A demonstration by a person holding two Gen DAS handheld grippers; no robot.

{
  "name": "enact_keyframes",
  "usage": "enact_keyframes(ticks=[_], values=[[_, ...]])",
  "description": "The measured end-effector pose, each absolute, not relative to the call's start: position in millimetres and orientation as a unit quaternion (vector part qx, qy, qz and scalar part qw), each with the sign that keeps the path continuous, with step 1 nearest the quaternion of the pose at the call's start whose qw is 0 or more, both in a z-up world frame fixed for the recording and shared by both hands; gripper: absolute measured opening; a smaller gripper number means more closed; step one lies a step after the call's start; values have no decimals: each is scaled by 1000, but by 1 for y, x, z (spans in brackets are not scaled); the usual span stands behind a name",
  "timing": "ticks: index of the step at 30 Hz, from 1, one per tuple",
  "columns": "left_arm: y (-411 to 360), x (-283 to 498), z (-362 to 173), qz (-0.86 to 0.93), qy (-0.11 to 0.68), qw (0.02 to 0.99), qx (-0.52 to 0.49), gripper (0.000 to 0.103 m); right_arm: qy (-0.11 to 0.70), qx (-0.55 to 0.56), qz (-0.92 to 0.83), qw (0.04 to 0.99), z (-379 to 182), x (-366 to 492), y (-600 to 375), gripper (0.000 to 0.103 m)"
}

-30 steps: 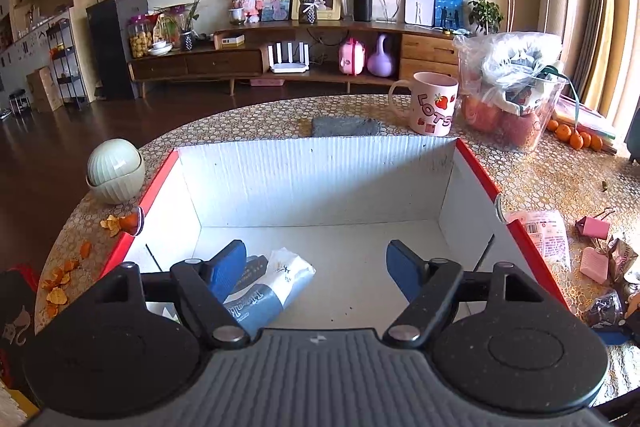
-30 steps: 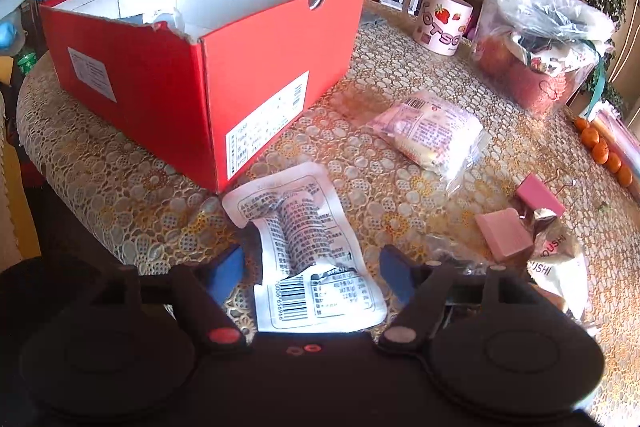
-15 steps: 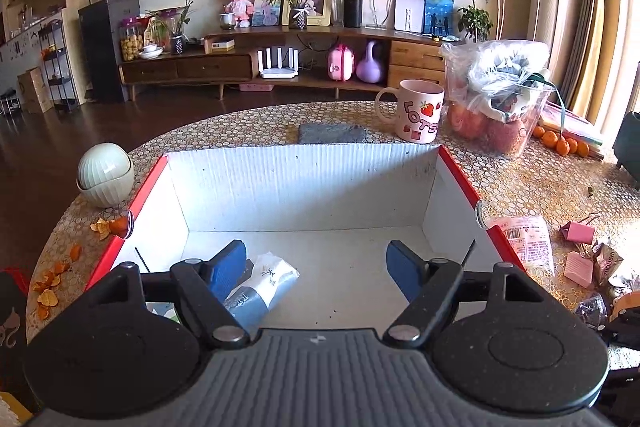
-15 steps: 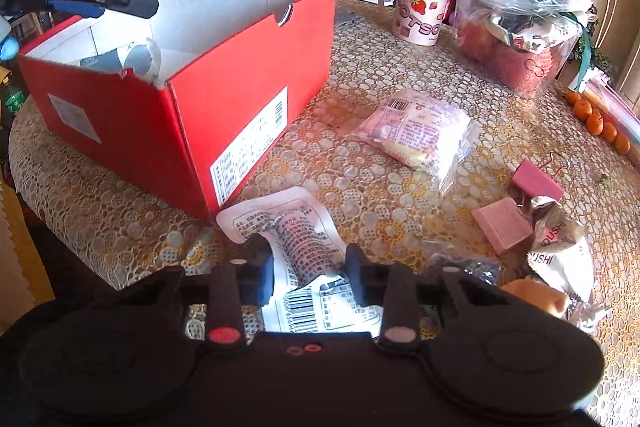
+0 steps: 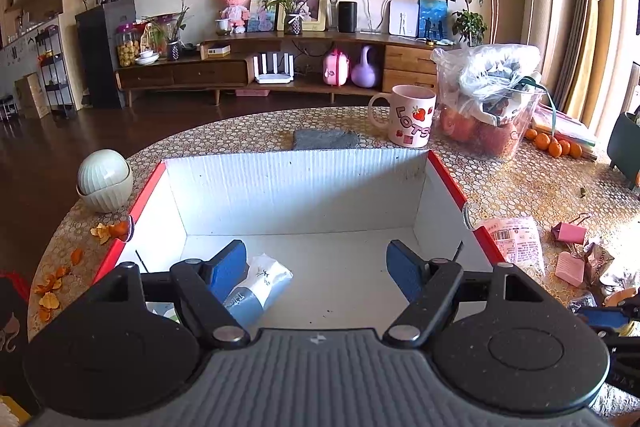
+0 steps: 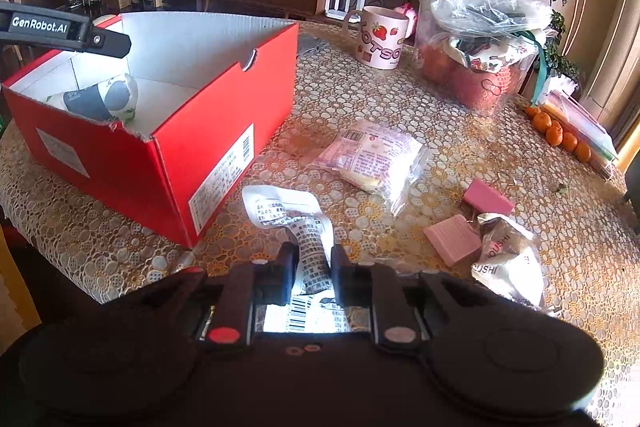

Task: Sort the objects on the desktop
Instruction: 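Lower the right gripper onto the white barcode packet and close on it, then carry the packet with the right gripper into the red box and release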

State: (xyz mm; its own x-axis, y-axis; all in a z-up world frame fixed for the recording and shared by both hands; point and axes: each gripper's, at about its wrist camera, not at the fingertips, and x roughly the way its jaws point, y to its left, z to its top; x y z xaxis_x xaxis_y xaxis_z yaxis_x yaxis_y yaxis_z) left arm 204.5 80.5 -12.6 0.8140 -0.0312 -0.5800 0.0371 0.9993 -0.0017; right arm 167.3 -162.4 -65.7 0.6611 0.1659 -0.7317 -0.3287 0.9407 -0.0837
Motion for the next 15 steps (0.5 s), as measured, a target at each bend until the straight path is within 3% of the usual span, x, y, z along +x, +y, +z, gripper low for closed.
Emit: enact_keyframes(ticks=[15], values=[[83,200,-10,-18,300,954,10,77,334,-106,118,929,2,176,-168,18]])
